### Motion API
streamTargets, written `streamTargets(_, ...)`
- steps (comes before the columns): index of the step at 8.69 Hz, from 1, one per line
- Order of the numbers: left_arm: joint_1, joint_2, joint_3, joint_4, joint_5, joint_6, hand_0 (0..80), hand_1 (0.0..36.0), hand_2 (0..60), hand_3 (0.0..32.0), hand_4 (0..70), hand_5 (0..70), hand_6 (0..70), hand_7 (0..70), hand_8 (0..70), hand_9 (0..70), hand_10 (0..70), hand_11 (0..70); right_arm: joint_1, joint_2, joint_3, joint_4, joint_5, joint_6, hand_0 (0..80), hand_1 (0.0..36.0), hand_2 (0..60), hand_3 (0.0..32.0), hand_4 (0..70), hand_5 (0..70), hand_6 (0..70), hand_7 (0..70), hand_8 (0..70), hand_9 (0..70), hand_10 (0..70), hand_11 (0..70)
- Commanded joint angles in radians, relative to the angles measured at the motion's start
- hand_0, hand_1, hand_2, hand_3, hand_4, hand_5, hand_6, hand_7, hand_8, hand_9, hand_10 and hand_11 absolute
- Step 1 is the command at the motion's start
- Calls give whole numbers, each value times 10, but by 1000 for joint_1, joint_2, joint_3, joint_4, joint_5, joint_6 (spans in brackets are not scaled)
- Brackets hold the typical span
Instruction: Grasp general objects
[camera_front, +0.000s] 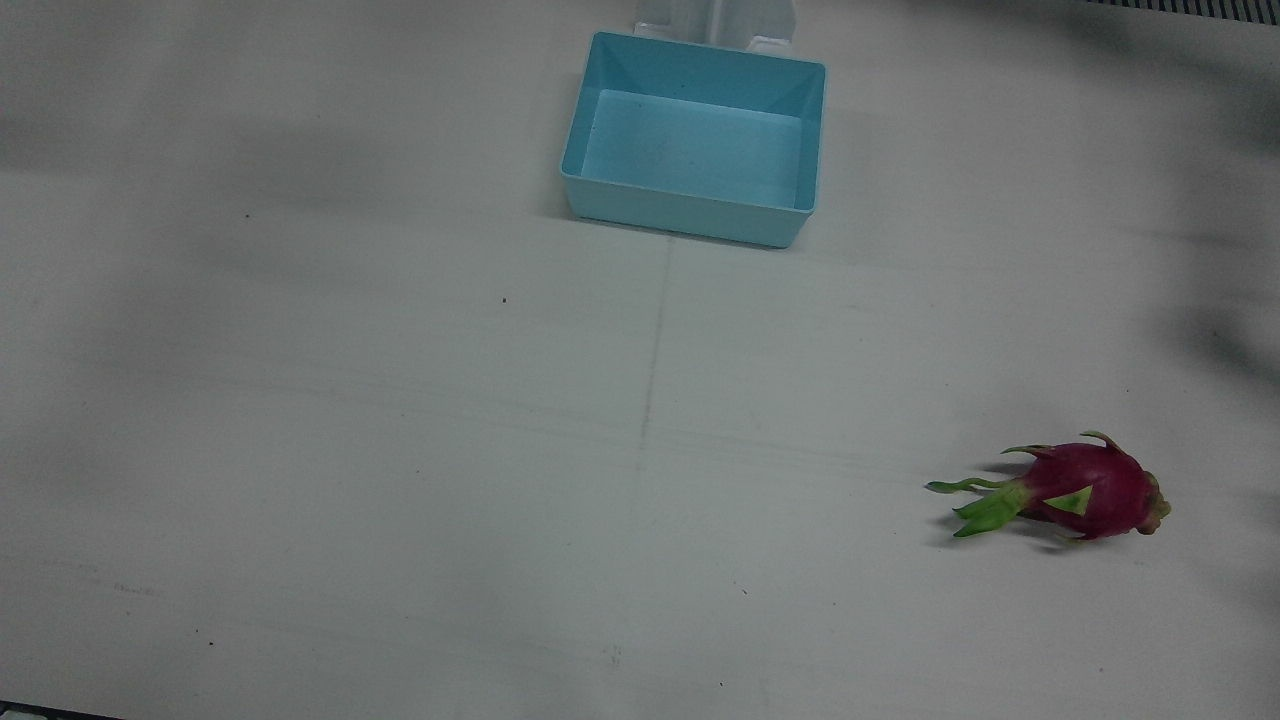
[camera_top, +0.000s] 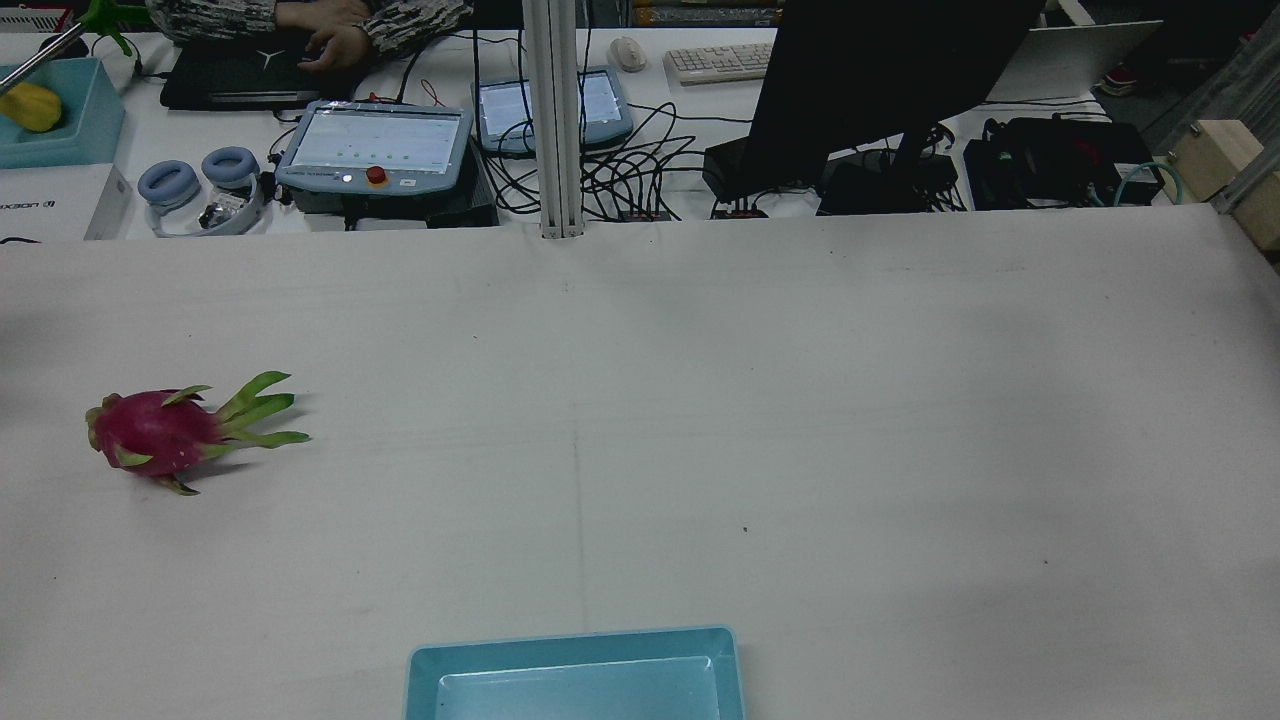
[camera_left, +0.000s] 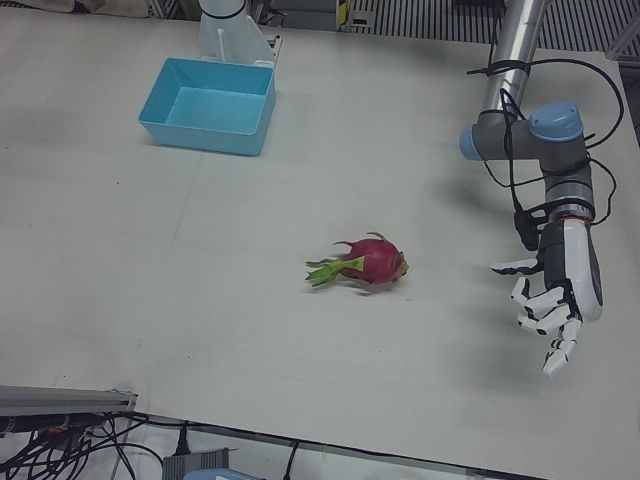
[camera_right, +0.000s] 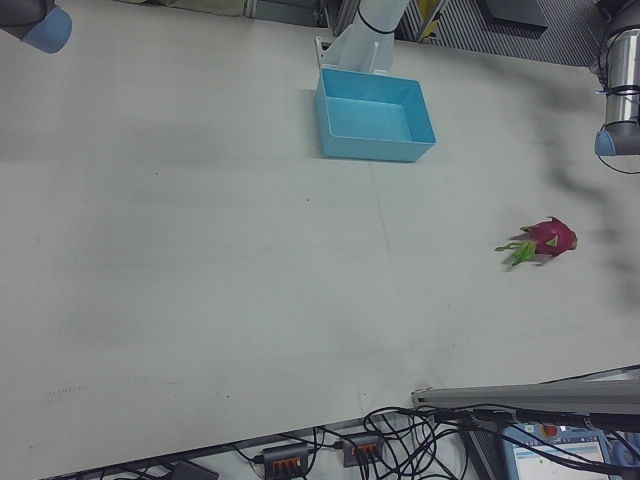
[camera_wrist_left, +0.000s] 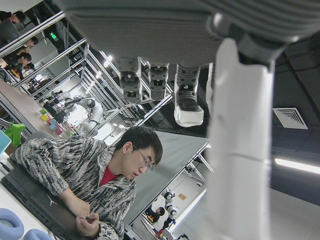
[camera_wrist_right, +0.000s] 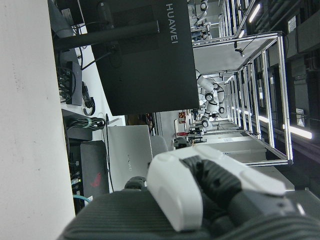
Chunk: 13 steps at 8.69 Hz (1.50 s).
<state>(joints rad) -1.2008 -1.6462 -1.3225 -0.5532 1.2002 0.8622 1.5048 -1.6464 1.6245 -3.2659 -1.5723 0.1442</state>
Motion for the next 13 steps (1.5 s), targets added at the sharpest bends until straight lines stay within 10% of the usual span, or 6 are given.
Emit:
streamTargets(1,4,-4,-3,15,9,3,0,115,600,0,283,598,214,554,32,96,0,0,0,0,0,0,0,0,0,0,0,0,0,0,0,0,0,0,0,0)
streamTargets(3,6,-7,-1,27,15,6,0,122,600,10,231,123,159,490,21,84,0,0,0,0,0,0,0,0,0,0,0,0,0,0,0,0,0,0,0,0)
streamTargets(7,40,-26,-42,68,94,31,105,242,600,0,134,387,81,310,6,48,0,0,0,0,0,0,0,0,0,0,0,0,0,0,0,0,0,0,0,0)
streamTargets(8,37,-18,-78,79,99,52,709,360,600,0,105,528,102,344,10,54,0,0,0,0,0,0,0,0,0,0,0,0,0,0,0,0,0,0,0,0)
streamTargets(9,41,-8,-99,85,125,58,800,360,600,0,88,512,89,340,8,54,0,0,0,0,0,0,0,0,0,0,0,0,0,0,0,0,0,0,0,0)
streamTargets(13,33,150,-449,316,289,196,800,360,600,0,23,451,8,329,0,51,0,0,0,-1,0,0,0,0,0,0,0,0,0,0,0,0,0,0,0,0)
